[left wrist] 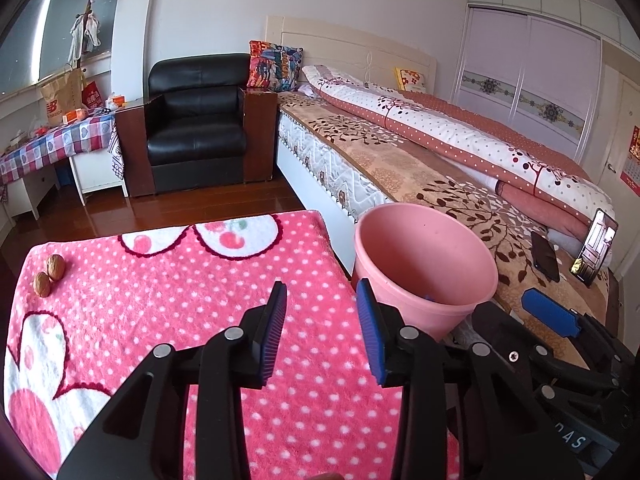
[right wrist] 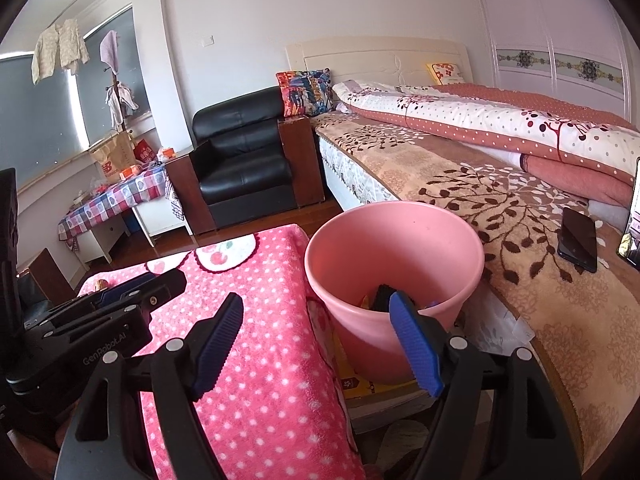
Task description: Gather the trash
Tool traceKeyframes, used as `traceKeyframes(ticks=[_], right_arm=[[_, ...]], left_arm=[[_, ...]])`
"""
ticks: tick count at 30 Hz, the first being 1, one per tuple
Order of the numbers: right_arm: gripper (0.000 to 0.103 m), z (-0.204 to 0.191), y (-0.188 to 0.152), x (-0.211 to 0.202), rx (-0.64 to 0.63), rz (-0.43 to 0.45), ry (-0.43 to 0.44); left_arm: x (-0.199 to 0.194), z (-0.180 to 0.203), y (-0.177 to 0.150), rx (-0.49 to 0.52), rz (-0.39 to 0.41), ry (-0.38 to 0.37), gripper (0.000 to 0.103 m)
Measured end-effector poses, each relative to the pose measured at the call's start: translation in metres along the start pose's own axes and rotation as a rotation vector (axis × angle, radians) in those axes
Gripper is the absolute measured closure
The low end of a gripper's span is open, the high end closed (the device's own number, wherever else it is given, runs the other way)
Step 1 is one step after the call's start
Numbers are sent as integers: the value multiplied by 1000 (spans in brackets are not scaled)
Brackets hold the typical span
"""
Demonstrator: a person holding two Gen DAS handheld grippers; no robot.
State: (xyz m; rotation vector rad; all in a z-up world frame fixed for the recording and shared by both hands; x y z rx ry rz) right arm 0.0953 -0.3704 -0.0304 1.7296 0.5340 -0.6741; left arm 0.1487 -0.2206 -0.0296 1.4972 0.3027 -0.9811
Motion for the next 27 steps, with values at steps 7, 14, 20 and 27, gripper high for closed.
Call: traceKeyframes(ticks=[7, 14, 20, 27], right_arm=[[28, -5, -1, -2, -9, 1, 3], [28, -5, 0, -2, -13, 3, 5], [28, -6, 0, -2, -13, 3, 4], [28, -6, 0, -1, -12, 2, 5]], left_arm=[[-6, -2, -1, -4, 10, -3, 66], [-8, -2, -1, 0, 16, -2, 66], [-8, -2, -1, 1, 19, 0, 66], [-8, -2, -1, 1, 19, 0, 66]])
Point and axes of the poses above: each gripper's, at about its wrist camera, not at the fingertips, and x roughly the way its jaws point, z to its right, y to its top, the point moved 10 cm from there along x, roughly the way its jaws point, and after that the axes turned 10 degrees about -z, right-handed, at the moved point
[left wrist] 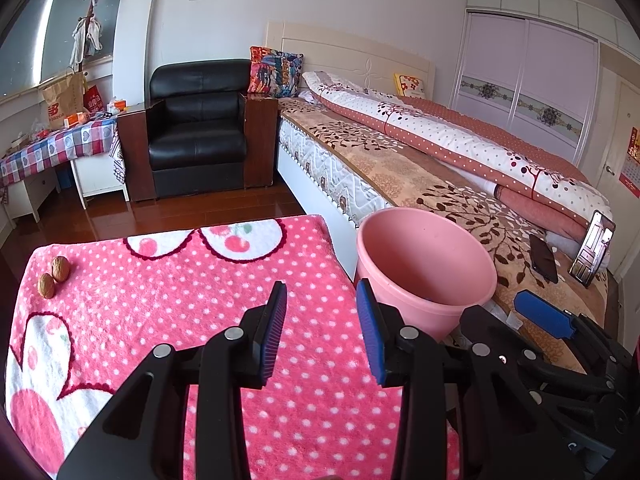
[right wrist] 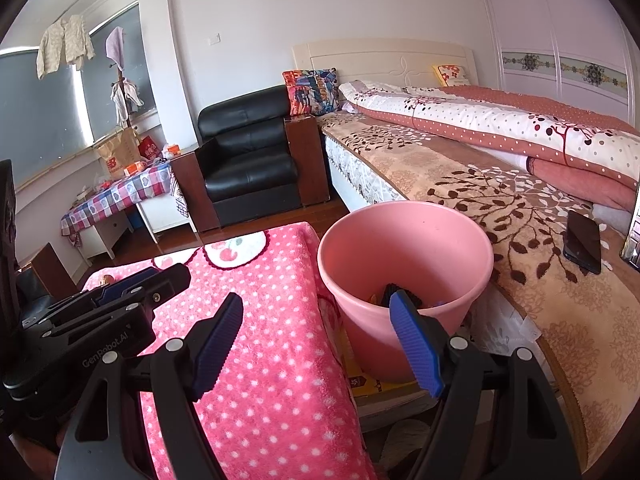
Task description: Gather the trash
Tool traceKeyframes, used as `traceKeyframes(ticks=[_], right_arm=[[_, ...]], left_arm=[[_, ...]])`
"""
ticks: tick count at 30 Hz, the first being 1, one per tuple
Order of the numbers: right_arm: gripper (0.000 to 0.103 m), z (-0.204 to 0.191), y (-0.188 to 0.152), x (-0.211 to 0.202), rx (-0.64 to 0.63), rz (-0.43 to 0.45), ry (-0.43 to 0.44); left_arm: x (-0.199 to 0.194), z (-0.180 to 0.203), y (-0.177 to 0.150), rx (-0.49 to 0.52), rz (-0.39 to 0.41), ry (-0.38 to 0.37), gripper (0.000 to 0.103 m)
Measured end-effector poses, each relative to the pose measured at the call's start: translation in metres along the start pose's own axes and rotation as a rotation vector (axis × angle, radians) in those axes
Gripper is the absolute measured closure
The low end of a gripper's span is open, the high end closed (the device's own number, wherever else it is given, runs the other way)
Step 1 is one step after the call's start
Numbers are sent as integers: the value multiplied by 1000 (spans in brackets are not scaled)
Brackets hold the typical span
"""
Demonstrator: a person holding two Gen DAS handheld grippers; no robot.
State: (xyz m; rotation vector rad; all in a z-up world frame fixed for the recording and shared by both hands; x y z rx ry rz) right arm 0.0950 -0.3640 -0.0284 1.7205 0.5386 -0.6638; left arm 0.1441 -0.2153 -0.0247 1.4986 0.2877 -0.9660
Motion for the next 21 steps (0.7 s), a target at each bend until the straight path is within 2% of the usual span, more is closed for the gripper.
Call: traceKeyframes(ticks=[21], right_arm=[[28, -8, 1, 1, 4, 12, 20]], left_arm=[[3, -3, -1, 0, -5, 4, 66]])
Point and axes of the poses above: each gripper's, at about its wrist camera, not at the fingertips, and x roughly the way its jaws point, z to its right, y to its top, the point moved 10 cm from there along x, roughly the way its jaws point, and after that the axes turned 10 degrees about -z, right-handed, at the moved point
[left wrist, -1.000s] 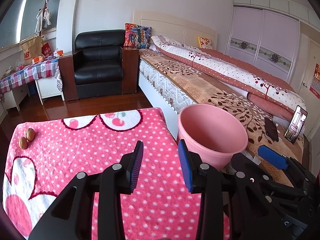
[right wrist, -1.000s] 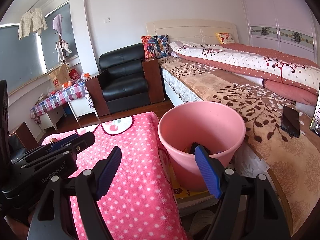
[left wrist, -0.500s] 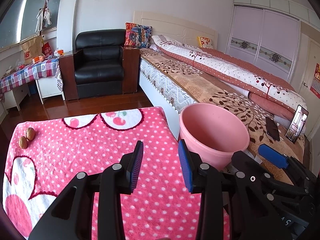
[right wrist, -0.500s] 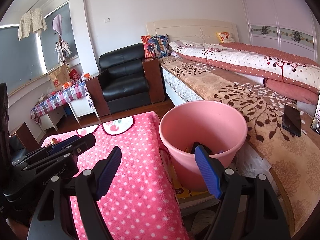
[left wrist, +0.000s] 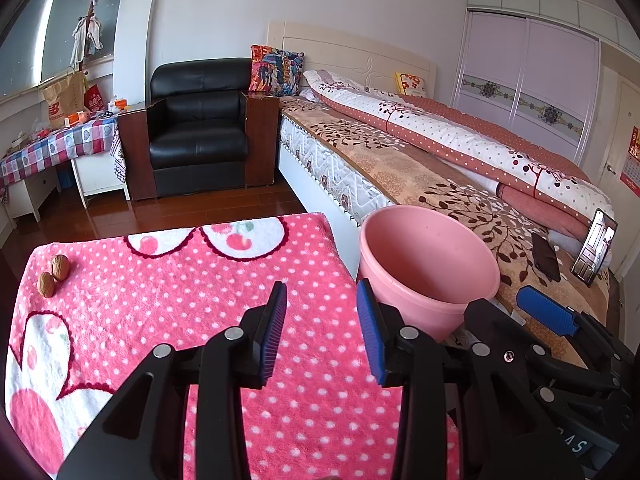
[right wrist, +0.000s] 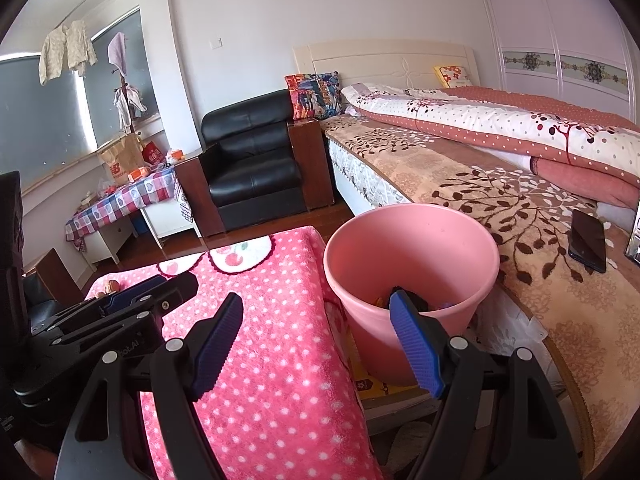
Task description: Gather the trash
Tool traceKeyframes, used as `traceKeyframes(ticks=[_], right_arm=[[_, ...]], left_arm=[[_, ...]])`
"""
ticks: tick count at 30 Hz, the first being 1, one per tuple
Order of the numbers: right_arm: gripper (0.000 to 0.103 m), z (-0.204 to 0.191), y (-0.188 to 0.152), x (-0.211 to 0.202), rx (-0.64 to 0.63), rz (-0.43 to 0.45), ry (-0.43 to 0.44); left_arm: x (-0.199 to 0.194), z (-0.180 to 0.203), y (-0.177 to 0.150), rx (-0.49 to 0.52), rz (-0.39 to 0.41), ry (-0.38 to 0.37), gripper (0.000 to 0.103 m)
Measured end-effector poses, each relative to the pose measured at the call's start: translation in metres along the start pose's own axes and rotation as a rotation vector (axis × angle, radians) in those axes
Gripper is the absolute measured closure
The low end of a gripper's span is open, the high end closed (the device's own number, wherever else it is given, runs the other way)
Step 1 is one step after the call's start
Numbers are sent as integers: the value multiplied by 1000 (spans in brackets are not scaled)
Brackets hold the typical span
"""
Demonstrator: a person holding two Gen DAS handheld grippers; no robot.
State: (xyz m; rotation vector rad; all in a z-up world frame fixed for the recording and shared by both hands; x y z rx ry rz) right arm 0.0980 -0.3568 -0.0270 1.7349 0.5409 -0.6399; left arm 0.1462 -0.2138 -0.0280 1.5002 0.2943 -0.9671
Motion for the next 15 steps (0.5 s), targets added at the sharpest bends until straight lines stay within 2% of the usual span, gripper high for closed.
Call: traceKeyframes(ticks=[15], right_arm=[[28, -2, 2, -7, -5, 36, 18]], left_arm=[[0, -1, 0, 0, 0, 0, 66]])
Point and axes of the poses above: each gripper's, at about its wrist camera, not at the fingertips, and x roughly the way its jaws point, z to its right, y to its top, the point moved 10 cm from there along x, roughly the way its jaws point, and after that the axes turned 10 degrees about -z, right-handed, at the moved point
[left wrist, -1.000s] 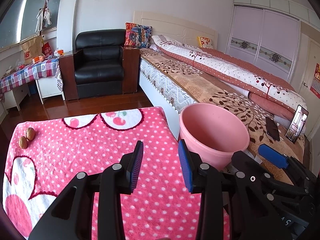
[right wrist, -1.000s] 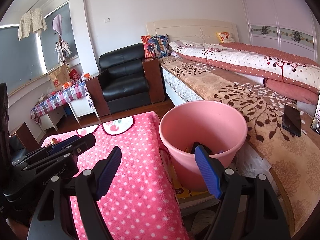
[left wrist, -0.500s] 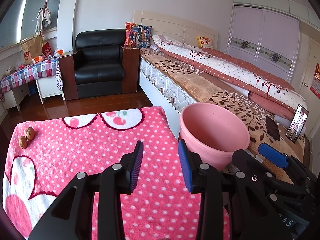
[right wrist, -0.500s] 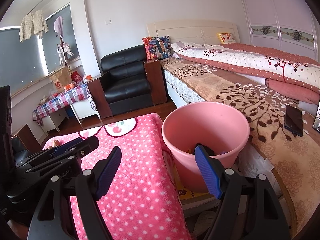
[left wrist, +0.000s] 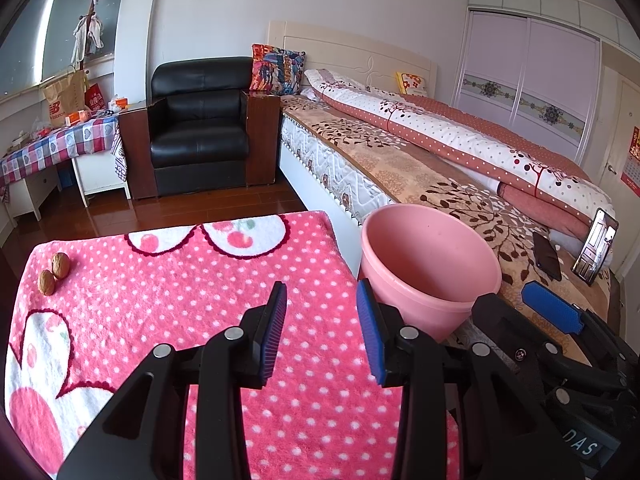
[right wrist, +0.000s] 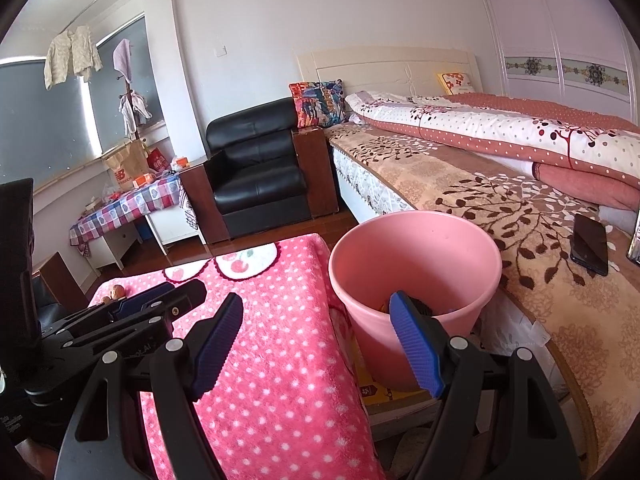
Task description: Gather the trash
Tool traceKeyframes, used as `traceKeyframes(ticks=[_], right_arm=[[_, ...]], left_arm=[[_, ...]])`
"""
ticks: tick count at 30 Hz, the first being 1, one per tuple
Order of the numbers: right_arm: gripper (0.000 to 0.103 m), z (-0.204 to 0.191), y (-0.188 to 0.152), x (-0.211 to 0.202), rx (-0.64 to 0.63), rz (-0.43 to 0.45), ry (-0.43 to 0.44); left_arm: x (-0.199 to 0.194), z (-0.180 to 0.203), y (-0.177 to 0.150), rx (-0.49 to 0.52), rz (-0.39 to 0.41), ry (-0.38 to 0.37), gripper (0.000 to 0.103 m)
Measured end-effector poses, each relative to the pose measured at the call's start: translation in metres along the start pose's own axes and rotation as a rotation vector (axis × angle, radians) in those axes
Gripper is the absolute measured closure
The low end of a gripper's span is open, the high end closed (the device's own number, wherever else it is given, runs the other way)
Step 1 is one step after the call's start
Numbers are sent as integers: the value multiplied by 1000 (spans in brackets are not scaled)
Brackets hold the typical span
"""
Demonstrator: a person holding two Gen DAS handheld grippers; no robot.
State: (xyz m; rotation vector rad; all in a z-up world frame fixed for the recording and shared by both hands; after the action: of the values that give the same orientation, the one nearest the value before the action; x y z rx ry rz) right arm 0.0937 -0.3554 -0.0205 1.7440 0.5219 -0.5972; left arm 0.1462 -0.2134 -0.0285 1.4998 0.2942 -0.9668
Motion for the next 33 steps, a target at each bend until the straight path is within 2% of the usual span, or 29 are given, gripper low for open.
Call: traceKeyframes(ticks=[33], right_arm=[[28, -3, -1, 1, -22, 14, -4]], left_arm=[[-1, -6, -1, -15, 17, 21, 66]])
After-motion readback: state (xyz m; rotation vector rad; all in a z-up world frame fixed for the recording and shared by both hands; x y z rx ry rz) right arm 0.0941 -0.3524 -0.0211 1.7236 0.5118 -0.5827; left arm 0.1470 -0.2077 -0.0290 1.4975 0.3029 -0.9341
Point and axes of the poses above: each gripper's, at about its wrist camera, not at the fingertips, and x roughly the way its jaws point, z to its right, y to its top, the point moved 10 cm from there along x, roughly the way its jaws point, and after that the axes turned 10 degrees about -z, right-handed, at the moved point
